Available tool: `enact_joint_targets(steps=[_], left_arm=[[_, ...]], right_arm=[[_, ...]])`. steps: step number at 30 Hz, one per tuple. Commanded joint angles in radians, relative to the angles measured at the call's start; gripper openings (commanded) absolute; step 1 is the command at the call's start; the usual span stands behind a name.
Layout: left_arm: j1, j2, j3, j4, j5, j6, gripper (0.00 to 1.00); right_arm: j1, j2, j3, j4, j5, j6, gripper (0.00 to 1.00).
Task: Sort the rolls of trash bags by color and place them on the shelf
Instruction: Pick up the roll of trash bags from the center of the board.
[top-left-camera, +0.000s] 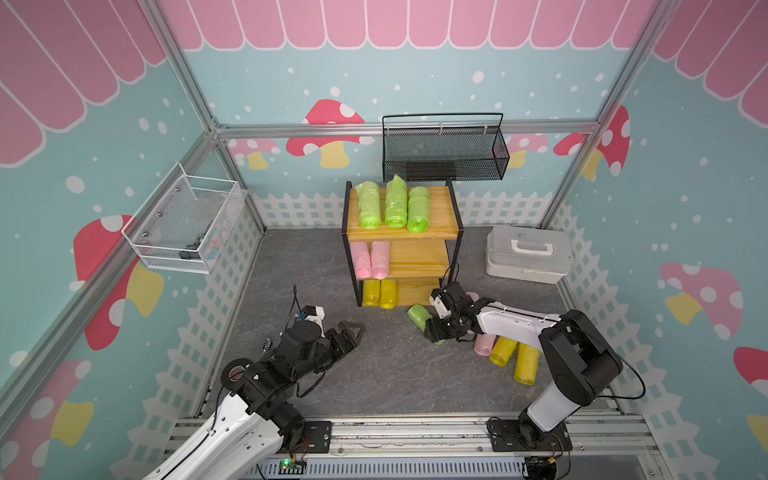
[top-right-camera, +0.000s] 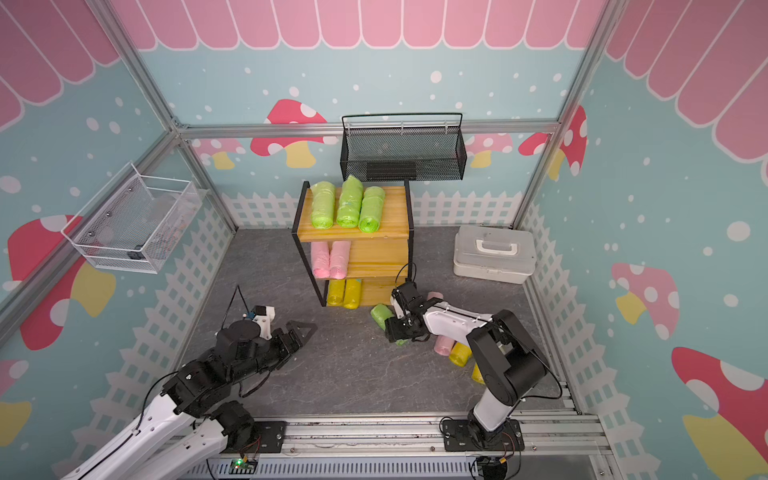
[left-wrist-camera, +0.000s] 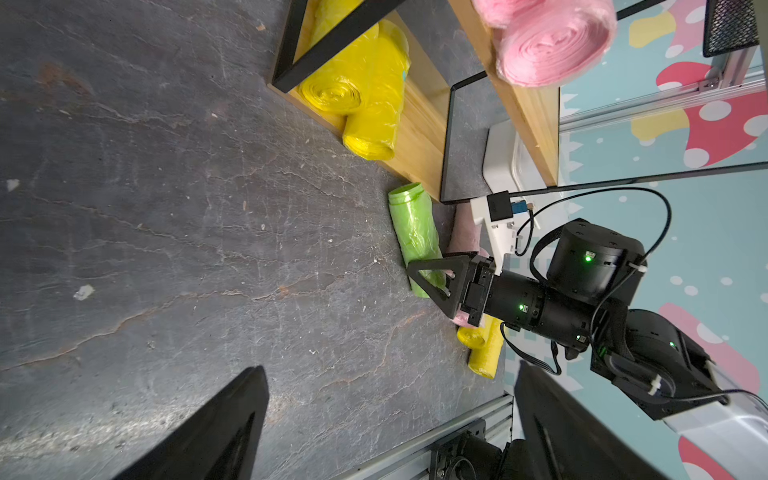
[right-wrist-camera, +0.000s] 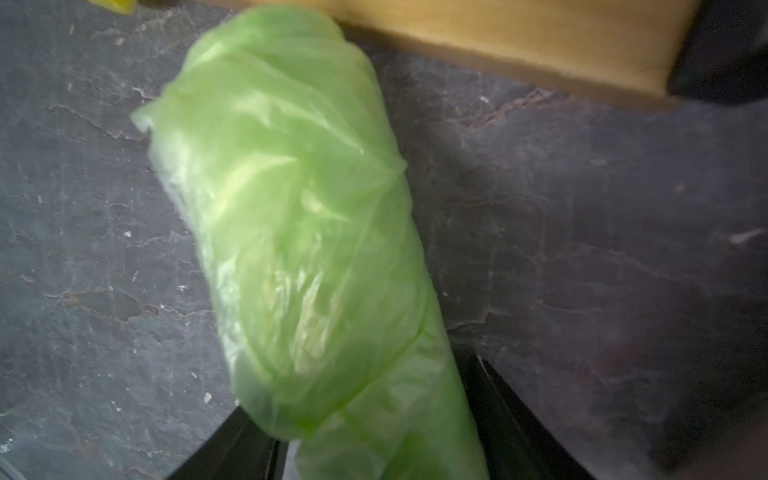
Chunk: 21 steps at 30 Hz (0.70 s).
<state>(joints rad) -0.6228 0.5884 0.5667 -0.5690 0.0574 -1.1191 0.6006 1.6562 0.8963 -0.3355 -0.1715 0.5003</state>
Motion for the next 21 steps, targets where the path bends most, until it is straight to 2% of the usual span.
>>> enact_joint_targets(steps=[1,10,17,21], left_arm=[[0.004,0.004,-0.011,0.027,0.012,-0.007,0.94],[0.005,-0.010,-0.019,0.027,0.015,-0.011,0.92],[0.004,-0.037,-0.034,0.027,0.015,-0.023,0.96],[0.005,-0.042,-0.026,0.029,0.034,-0.005,0.99]], right_arm=[[0.031,0.046,0.009,-0.074,-0.003,0.026,0.63],[0.093,0.054,0.026,-0.126,0.009,0.060,0.45],[0.144,0.018,0.017,-0.171,-0.006,0.114,0.14],[0.171,-0.071,0.005,-0.211,-0.040,0.148,0.01]])
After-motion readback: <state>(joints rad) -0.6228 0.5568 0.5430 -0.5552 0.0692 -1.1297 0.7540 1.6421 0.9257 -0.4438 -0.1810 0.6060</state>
